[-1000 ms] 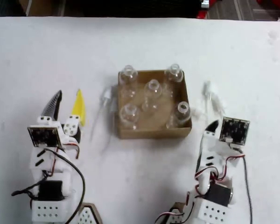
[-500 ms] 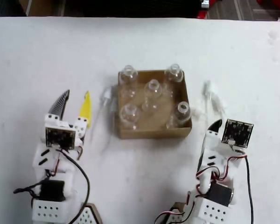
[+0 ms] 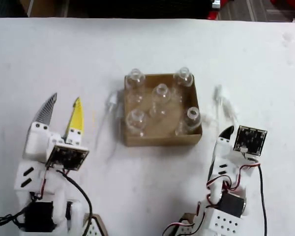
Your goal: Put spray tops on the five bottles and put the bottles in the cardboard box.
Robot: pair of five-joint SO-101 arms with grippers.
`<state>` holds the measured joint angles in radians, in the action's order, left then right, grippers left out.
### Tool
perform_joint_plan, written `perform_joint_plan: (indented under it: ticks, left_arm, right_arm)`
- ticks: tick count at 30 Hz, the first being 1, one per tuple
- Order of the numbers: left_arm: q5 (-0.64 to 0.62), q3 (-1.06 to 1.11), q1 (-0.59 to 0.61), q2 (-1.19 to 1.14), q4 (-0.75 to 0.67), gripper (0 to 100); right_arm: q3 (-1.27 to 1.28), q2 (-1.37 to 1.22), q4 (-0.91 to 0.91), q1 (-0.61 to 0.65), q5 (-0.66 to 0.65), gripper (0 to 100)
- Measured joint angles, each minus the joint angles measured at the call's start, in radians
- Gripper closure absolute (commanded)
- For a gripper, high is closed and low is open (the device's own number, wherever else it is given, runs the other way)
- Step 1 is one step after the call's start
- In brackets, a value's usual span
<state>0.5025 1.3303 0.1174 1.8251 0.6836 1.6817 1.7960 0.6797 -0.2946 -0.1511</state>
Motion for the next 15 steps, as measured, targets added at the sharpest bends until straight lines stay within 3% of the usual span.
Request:
perform_joint_plan:
  ticks: [8,15]
  left_arm:
    - [0.008,-0.023,0.0,-0.068,0.026,83]
    - [0.008,-0.227,0.002,-0.532,0.029,83]
  right_arm:
    - [0.0,0.0,0.0,0.0,0.0,94.7]
    - [0.0,0.0,0.0,0.0,0.0,94.6]
